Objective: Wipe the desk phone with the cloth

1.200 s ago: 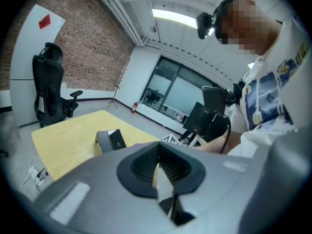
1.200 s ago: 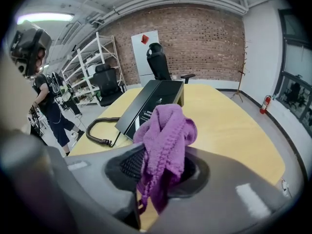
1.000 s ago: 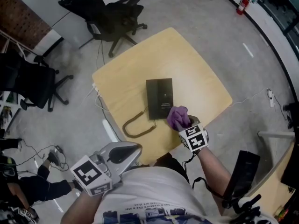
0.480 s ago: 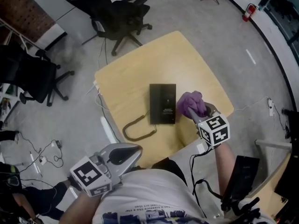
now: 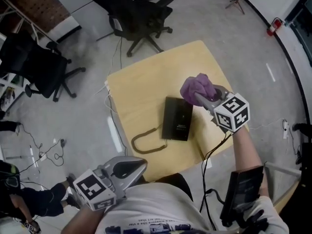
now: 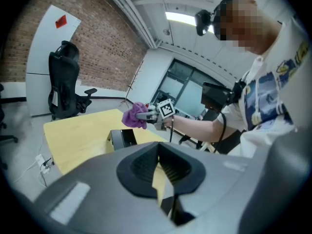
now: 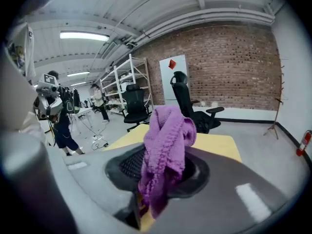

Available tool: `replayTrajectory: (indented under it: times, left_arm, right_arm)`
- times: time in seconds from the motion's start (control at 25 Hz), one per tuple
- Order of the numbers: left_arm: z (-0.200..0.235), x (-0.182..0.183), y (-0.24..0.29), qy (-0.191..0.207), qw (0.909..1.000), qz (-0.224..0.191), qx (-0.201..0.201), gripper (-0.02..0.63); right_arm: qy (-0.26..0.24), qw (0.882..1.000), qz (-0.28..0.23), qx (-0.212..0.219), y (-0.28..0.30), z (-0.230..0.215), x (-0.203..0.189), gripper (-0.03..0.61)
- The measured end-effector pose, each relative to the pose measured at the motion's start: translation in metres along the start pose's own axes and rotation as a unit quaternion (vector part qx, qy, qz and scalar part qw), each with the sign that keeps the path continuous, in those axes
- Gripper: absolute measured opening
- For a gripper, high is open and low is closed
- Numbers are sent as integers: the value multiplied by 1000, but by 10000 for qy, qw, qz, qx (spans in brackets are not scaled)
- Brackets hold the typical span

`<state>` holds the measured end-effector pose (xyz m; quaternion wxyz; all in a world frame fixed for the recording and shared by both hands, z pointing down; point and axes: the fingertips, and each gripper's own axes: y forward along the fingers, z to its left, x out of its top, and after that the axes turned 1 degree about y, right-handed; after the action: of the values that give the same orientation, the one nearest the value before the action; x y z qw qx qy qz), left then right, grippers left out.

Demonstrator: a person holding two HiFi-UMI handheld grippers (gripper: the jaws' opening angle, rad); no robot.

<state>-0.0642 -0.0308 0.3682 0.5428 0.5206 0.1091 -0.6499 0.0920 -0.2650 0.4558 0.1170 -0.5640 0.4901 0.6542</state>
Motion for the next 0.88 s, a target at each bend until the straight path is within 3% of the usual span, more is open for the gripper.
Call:
replayTrajectory:
  times: [0.28, 0.56, 0.88]
  left_arm:
    - [8, -2, -13, -343, 9988, 22, 335, 8]
    - [12, -15, -16, -520, 9970, 9, 582, 8]
    - [14, -14, -16, -678, 9951, -73, 717, 8]
  right_arm:
    - [-288, 9922, 404, 1144, 57, 16, 12, 110]
    - [-599, 9709, 1119, 2032, 96, 31, -16, 110]
    - [-849, 9509, 1801, 2371, 120, 27, -36, 109]
